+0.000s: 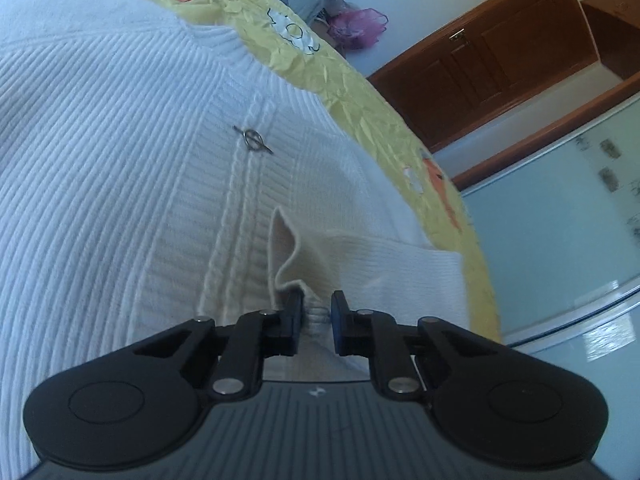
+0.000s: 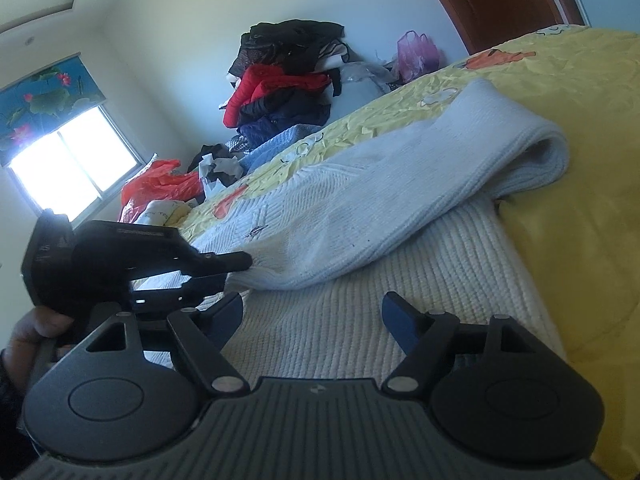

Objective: Fold small clothes

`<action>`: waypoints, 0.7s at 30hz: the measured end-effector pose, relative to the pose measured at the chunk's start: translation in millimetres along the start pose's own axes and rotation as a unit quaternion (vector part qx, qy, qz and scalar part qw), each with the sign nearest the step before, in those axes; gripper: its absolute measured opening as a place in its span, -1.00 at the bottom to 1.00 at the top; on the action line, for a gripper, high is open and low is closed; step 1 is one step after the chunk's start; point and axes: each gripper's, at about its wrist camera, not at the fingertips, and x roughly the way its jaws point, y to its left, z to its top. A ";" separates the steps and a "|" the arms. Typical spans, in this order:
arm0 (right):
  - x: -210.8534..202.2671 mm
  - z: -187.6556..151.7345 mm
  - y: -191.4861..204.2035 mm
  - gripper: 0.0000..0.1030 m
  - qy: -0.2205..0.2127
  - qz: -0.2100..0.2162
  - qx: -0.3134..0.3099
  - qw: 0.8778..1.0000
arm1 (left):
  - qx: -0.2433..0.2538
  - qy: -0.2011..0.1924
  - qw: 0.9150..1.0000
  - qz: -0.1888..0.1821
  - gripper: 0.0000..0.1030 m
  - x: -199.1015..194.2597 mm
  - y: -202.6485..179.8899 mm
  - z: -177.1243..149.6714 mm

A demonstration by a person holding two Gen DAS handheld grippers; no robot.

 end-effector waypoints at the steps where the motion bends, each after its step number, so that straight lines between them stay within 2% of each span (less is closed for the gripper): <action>1: -0.1 0.0 0.1 0.55 0.000 0.000 0.000 1.000 | -0.007 0.003 1.000 -0.006 -0.69 -3.9 2.0 -1.4; 3: 0.0 -0.1 0.0 0.56 0.000 0.001 0.000 1.000 | -0.025 0.008 1.000 -0.013 -0.59 -9.0 8.1 -4.5; 9: 0.0 0.2 0.5 0.58 0.001 0.003 -0.001 1.000 | -0.072 0.018 0.997 -0.012 -0.55 1.3 21.8 -7.1; 12: -0.1 0.1 0.7 0.58 0.001 0.003 -0.001 1.000 | -0.084 0.015 0.996 -0.021 -0.37 -2.4 22.0 -5.3; 13: 0.0 0.3 1.1 0.58 0.001 0.003 -0.001 1.000 | -0.086 0.011 0.996 -0.025 -0.16 -5.6 22.2 -4.7; 14: 0.0 0.3 1.3 0.58 0.001 0.003 -0.001 1.000 | -0.087 0.006 0.996 -0.026 0.18 -10.1 23.0 -3.9; 15: 0.1 0.2 1.2 0.58 0.001 0.003 -0.001 1.000 | -0.087 0.000 0.996 -0.027 0.27 -15.0 24.0 -3.6; 19: 0.5 0.0 1.4 0.60 0.001 0.005 -0.001 1.000 | -0.091 -0.014 0.995 -0.040 0.28 -35.2 31.3 -2.7; 21: 0.7 0.0 1.8 0.60 0.000 0.006 -0.001 1.000 | -0.090 -0.003 0.995 -0.043 0.28 -35.0 33.7 -3.1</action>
